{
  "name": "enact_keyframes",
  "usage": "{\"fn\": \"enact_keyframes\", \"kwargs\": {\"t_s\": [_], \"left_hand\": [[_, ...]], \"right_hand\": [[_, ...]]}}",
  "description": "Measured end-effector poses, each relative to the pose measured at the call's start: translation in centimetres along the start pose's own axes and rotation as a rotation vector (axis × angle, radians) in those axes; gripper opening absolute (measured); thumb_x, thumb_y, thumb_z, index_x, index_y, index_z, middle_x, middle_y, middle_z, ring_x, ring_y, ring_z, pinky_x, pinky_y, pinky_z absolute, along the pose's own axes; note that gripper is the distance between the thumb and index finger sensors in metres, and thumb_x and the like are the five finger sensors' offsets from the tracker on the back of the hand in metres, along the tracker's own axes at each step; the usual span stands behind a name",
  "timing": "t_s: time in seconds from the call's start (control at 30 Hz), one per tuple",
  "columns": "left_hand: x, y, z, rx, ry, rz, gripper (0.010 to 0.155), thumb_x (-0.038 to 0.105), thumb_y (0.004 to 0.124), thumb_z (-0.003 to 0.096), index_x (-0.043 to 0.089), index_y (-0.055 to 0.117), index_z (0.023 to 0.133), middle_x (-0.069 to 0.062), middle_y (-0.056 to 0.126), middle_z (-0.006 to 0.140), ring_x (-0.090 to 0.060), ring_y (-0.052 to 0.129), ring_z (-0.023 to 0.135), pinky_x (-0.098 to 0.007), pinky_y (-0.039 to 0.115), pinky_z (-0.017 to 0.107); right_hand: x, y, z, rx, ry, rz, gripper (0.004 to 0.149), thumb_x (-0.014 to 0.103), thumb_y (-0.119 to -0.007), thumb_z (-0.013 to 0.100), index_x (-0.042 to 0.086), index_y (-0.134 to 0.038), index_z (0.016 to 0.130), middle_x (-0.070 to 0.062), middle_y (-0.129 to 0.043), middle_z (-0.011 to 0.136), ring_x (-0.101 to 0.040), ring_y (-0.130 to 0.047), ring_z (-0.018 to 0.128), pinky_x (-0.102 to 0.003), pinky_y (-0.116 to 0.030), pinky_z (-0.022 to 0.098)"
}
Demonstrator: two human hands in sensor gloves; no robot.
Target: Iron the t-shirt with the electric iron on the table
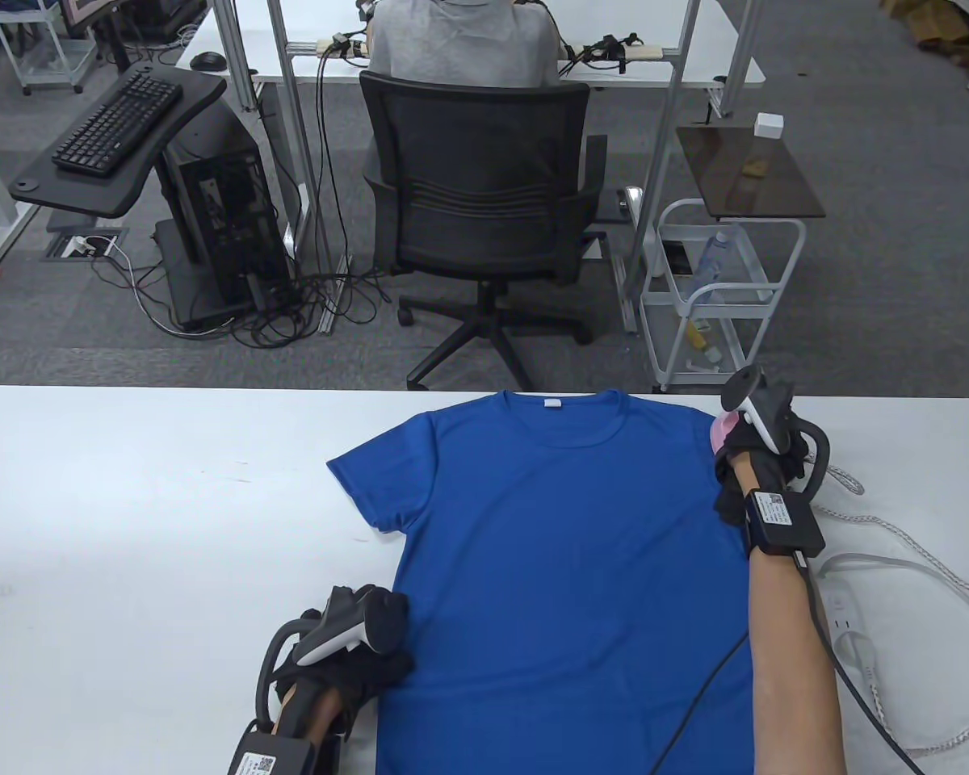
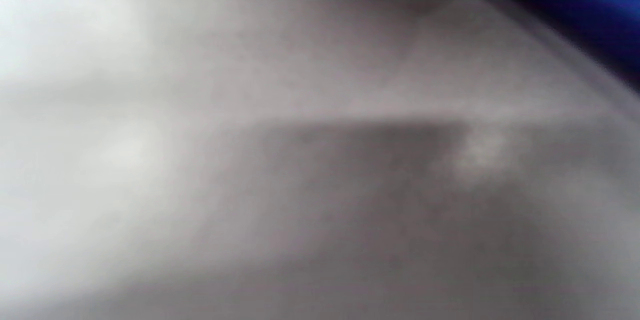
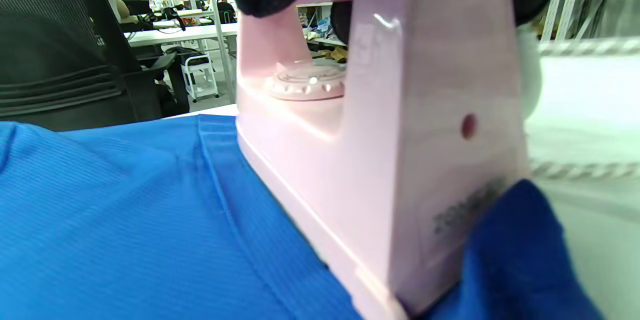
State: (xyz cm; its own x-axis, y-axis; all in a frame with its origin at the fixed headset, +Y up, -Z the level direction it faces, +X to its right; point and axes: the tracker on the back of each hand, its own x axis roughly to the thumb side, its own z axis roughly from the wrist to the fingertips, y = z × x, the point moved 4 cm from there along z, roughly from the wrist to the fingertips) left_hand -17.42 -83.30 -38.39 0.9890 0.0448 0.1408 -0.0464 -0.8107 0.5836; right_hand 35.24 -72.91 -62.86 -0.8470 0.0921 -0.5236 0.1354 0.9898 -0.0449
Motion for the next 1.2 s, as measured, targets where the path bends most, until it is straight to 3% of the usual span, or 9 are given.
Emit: {"fn": "enact_keyframes", "kwargs": {"t_s": [0.33,0.63,0.87,1.07,1.2], "left_hand": [[0.0,-0.2,0.0,0.009,-0.007,0.02,0.08,0.061,0.054,0.0449,0.038,0.012,0.109,0.001,0.007,0.114,-0.036,0.013,0.109,-0.063,0.031,0.075],[-0.1,-0.2,-0.1,0.012,0.004,0.029,0.08,0.061,0.055,0.0448,0.038,0.013,0.109,0.001,0.008,0.115,-0.035,0.015,0.109,-0.062,0.032,0.075],[-0.3,-0.1,-0.2,0.013,0.01,0.041,0.081,0.062,0.056,0.0446,0.038,0.014,0.109,0.001,0.009,0.115,-0.034,0.016,0.11,-0.063,0.032,0.076],[-1.5,-0.1,-1.0,0.009,-0.008,0.082,0.082,0.062,0.058,0.0444,0.035,0.017,0.109,0.002,0.012,0.117,-0.034,0.022,0.111,-0.062,0.035,0.076],[-1.9,0.0,-1.1,0.038,0.017,0.073,0.08,0.063,0.058,0.0442,0.035,0.019,0.108,0.002,0.014,0.117,-0.034,0.023,0.11,-0.062,0.036,0.076]], "right_hand": [[-2.0,0.5,1.8,0.029,-0.019,-0.146,0.072,0.025,-0.079,0.044,0.034,-0.043,0.106,-0.019,-0.081,0.094,-0.043,-0.092,0.072,-0.056,-0.077,0.054],[-3.3,0.7,2.0,0.07,0.013,-0.126,0.073,0.023,-0.08,0.043,0.03,-0.045,0.107,-0.017,-0.078,0.096,-0.044,-0.089,0.076,-0.059,-0.074,0.057],[-5.7,0.7,2.3,0.031,-0.056,-0.213,0.073,0.021,-0.078,0.044,0.024,-0.043,0.108,-0.017,-0.076,0.098,-0.045,-0.088,0.078,-0.061,-0.073,0.059],[-4.4,3.0,0.3,-0.041,0.01,-0.238,0.072,0.022,-0.077,0.044,0.021,-0.044,0.108,-0.018,-0.077,0.096,-0.044,-0.091,0.076,-0.06,-0.076,0.056],[-1.5,4.9,-2.9,-0.049,0.133,-0.168,0.072,0.022,-0.077,0.044,0.02,-0.044,0.108,-0.019,-0.078,0.096,-0.044,-0.091,0.074,-0.059,-0.076,0.055]]}}
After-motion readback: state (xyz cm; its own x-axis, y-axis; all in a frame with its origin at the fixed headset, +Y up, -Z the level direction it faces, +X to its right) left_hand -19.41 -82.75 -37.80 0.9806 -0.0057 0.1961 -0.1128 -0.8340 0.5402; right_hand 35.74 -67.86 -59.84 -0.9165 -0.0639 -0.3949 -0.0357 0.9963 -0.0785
